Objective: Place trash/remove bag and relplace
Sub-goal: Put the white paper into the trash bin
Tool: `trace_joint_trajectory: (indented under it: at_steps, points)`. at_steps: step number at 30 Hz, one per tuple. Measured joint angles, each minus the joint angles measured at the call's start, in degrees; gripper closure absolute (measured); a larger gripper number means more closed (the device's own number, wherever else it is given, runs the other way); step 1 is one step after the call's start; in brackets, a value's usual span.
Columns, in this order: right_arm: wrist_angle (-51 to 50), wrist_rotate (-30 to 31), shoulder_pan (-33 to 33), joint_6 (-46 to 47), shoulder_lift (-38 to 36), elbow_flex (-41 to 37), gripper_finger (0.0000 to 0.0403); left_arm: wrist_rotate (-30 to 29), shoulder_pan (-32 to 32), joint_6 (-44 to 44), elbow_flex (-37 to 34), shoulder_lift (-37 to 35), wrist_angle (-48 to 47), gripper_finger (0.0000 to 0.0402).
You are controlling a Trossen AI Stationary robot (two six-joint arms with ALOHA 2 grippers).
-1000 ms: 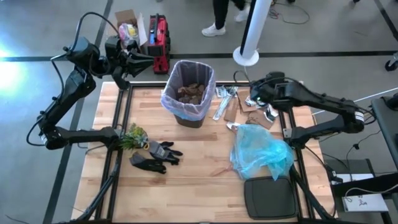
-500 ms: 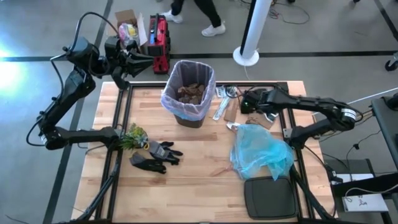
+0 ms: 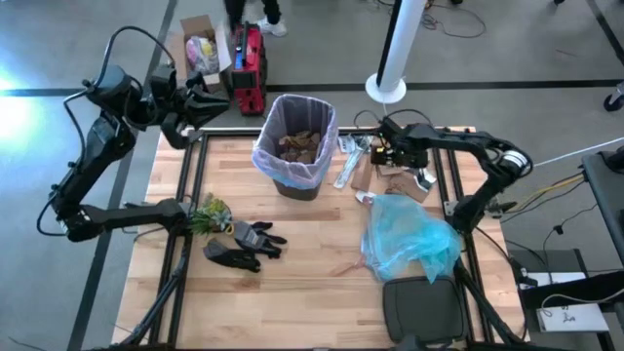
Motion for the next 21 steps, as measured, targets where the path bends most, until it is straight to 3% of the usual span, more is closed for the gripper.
trace_joint_trajectory:
  at_steps: [6, 10, 21]
  points:
    - [1.3, -3.0, -1.7, -0.4, 5.1, 1.4, 0.0133, 0.0, 0.0, 0.4, 0.0, -1.5, -1.8, 0.0359]
    - [1.1, -2.5, -1.4, -2.6, 6.9, 1.5, 0.0174, 0.0, 0.0, 0.5, 0.0, -2.0, -3.2, 0.0359]
    - [-0.7, 0.7, -0.5, -8.9, 1.7, 1.0, 0.0384, 0.0, 0.0, 1.1, 0.0, -3.5, -7.7, 0.0359]
